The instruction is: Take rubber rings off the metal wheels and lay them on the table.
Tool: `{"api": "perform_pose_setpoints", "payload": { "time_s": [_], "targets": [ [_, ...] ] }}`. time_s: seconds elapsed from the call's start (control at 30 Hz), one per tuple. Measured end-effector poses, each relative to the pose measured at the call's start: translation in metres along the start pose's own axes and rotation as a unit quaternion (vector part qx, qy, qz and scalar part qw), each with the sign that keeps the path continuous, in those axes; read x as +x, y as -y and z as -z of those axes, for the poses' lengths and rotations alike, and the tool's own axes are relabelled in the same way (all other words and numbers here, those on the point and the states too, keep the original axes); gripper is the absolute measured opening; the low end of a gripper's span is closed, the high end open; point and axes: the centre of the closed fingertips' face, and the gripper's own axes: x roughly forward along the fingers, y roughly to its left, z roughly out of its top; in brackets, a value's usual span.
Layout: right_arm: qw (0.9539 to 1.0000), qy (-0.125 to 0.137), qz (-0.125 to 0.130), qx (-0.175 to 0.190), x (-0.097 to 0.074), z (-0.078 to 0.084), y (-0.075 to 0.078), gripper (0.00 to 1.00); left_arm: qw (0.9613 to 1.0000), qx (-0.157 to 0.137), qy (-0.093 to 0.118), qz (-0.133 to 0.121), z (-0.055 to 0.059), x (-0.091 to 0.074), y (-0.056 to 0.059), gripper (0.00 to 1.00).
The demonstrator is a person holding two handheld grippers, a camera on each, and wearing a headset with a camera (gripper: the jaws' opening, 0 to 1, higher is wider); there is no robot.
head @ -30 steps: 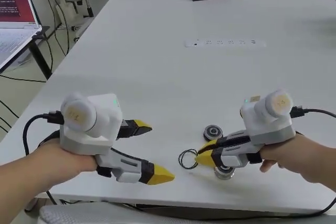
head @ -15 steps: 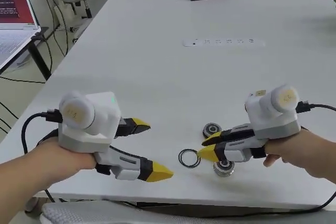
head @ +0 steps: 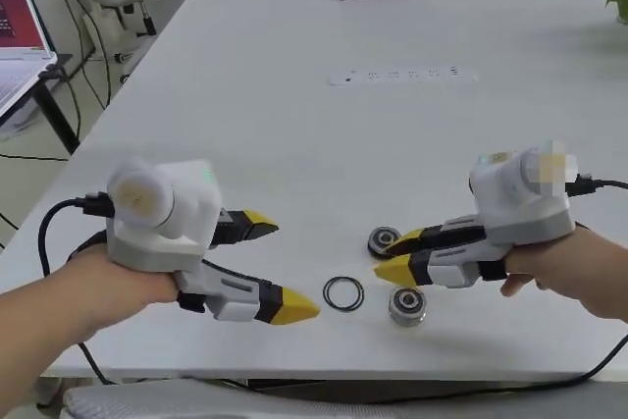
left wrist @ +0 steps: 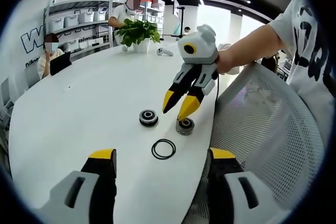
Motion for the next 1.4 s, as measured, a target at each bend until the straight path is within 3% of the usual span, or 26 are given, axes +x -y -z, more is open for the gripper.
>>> {"api": "perform_pose_setpoints", "payload": {
  "time_s": [0.7, 1.13, 1.4],
  "targets": [
    [0.9991, 0.01, 0.041, 0.004, -0.024, 0.007, 0.024, 0.27, 0.9998, 0.011, 0.0, 0.015, -0.015, 0.031, -0.006, 0.64],
    [0.9984, 0.001, 0.056, -0.009, -0.019, 0.013, 0.045, 0.34, 0.9998, 0.005, -0.001, 0.019, -0.021, 0.051, -0.018, 0.6],
    [0.9983, -0.004, 0.057, -0.013, -0.012, 0.014, 0.055, 0.33, 0.9995, 0.014, -0.011, 0.028, -0.021, 0.064, -0.024, 0.56]
  ]
}}
